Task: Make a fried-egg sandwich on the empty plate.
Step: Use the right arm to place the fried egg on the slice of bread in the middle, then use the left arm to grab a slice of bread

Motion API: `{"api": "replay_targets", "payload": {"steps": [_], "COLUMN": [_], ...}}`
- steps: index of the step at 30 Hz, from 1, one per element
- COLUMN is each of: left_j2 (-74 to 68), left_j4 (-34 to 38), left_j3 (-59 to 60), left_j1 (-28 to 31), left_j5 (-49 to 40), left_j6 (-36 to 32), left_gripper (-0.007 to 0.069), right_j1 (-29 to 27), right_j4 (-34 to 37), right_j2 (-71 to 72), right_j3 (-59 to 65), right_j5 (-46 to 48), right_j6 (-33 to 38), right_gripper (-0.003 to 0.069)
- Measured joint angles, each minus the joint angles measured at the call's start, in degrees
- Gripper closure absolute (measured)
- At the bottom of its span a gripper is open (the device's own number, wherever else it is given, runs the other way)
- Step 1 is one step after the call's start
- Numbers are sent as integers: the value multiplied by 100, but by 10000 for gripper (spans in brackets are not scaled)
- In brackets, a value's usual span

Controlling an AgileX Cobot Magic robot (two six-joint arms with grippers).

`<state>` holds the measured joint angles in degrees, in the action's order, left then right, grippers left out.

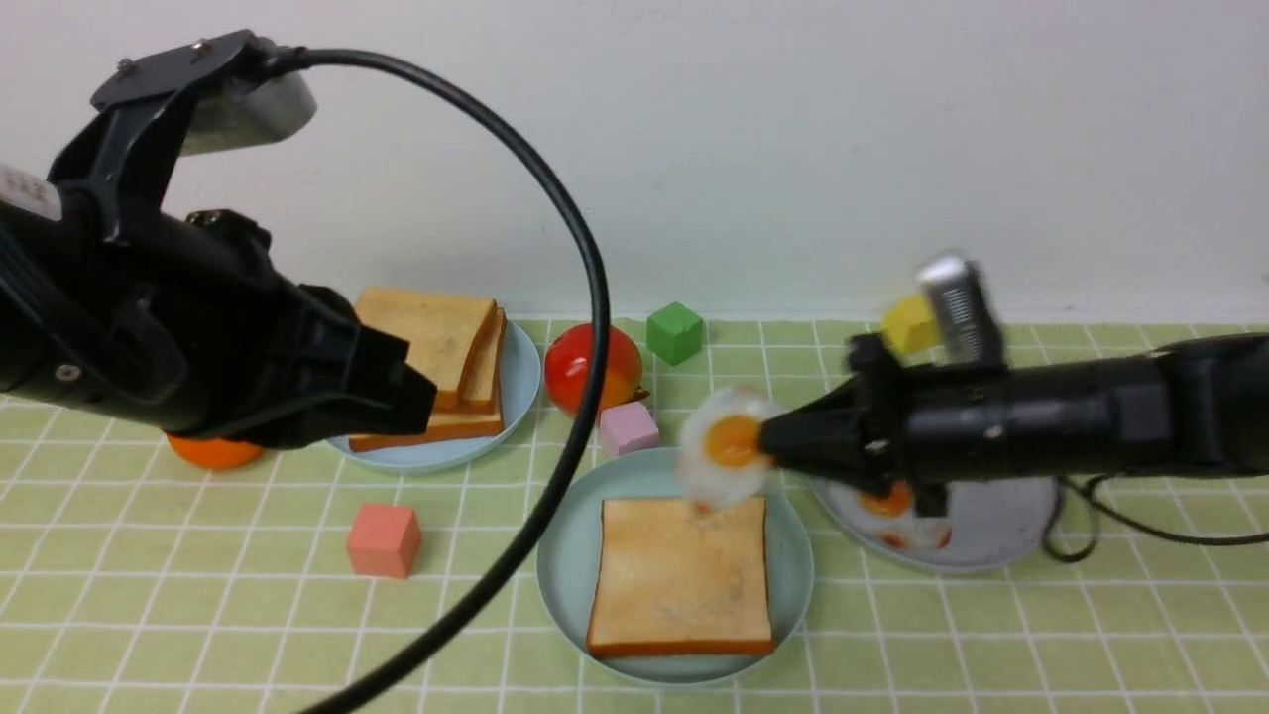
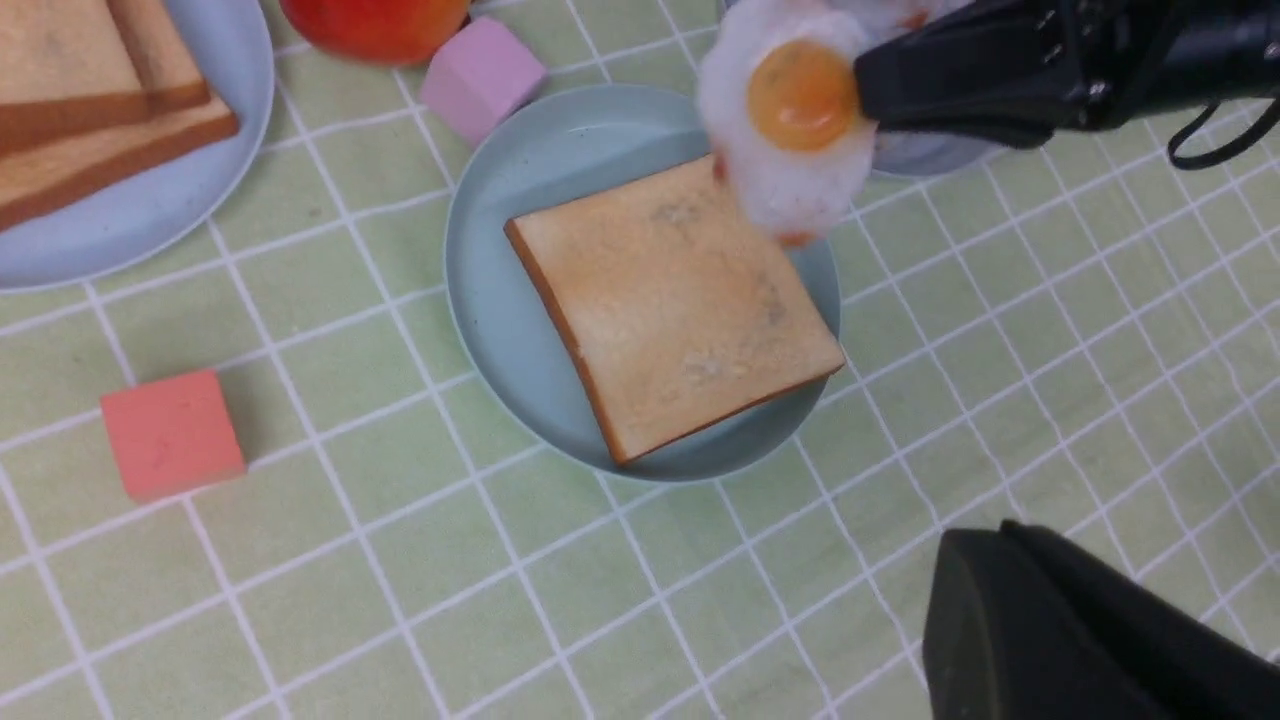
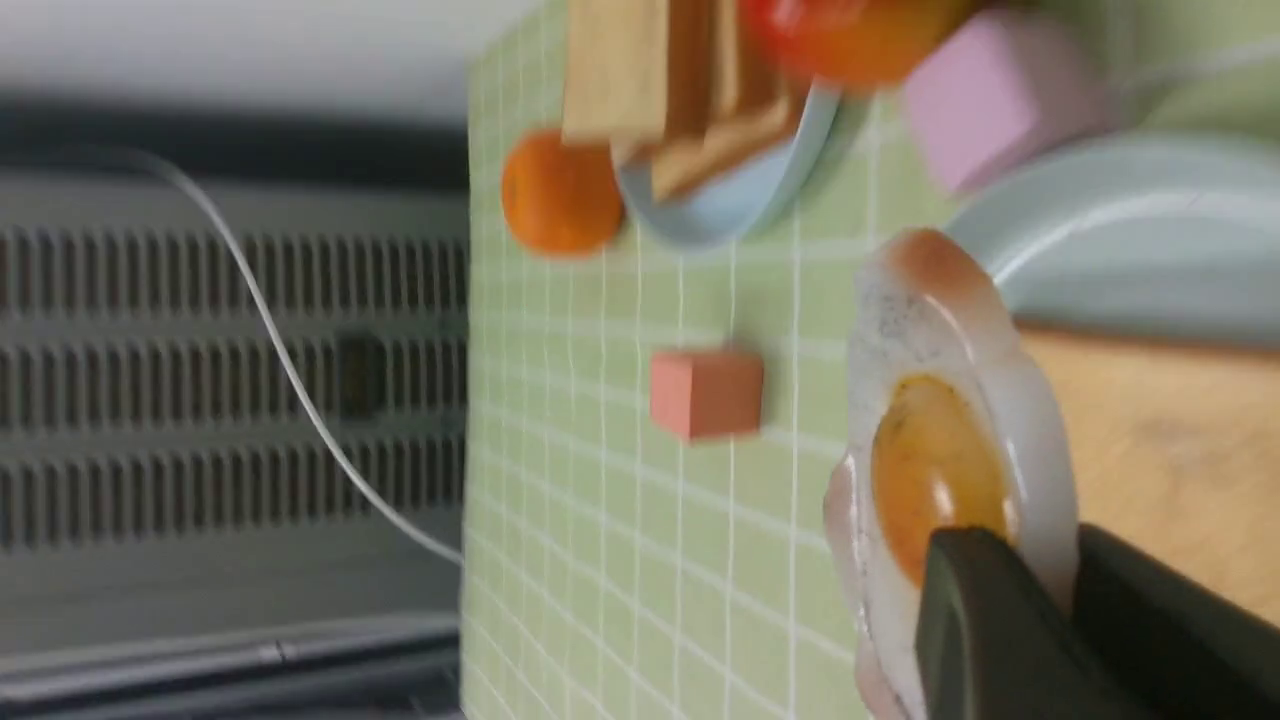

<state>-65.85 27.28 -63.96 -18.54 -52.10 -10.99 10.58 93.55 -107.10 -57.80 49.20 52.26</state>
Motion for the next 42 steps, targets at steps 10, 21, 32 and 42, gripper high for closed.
{"api": "replay_targets", "payload": {"steps": [10, 21, 32, 42], "left_j2": [0, 0, -985, -3101], "left_j4": [-108, -434, -1010, -117], "left_j3": [0, 110, 748, -1099], "left_j1": [18, 18, 240, 1942], "left_j5": [-207, -98, 1428, 790], "left_j6": [0, 78, 1699, 1268], "left_gripper": [627, 620, 616, 502], "right_j1": [585, 180, 421, 2366], "right_j4": [-500, -3655, -5479, -6386], "right_j2": [-40, 406, 2892, 3548], "right_j3": [7, -128, -1476, -1380], "right_j5": [-1143, -767, -36, 578], "right_j6": [-121, -1647, -2790, -2521], "right_gripper": [459, -1, 106, 109]}}
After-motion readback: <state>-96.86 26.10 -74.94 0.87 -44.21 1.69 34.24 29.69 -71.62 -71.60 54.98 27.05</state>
